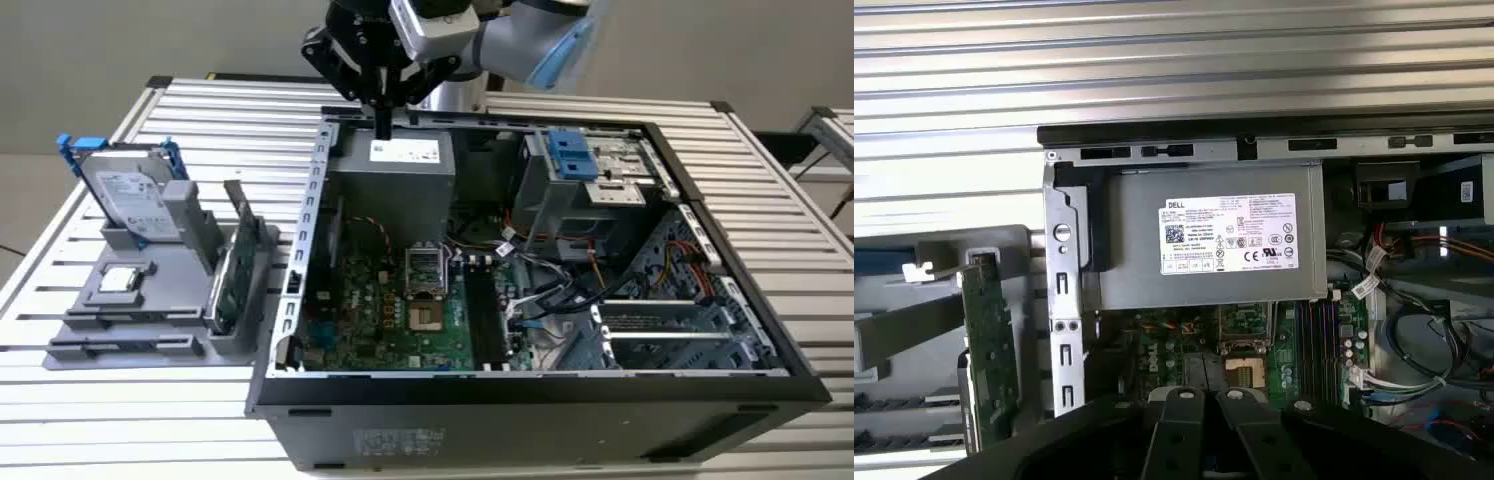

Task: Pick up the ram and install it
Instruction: 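Reach for the ram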

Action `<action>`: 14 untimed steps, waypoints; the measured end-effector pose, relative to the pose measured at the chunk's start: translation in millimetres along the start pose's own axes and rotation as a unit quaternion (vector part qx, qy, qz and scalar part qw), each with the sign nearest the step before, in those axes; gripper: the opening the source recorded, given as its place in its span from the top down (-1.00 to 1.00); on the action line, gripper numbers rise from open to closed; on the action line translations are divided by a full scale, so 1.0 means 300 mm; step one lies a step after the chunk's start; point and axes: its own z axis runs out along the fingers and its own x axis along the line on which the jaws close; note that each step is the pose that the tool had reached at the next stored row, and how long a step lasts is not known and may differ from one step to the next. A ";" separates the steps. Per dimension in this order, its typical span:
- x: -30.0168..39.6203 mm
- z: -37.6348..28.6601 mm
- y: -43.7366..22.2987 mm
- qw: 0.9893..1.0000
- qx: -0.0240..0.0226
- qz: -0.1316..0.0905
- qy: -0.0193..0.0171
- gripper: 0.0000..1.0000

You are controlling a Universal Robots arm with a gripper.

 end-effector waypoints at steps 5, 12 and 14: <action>0.000 0.000 0.000 1.000 0.000 0.000 0.000 1.00; 0.012 0.000 -0.001 1.000 0.000 0.000 0.000 1.00; 0.018 0.000 -0.001 1.000 0.000 0.000 0.000 1.00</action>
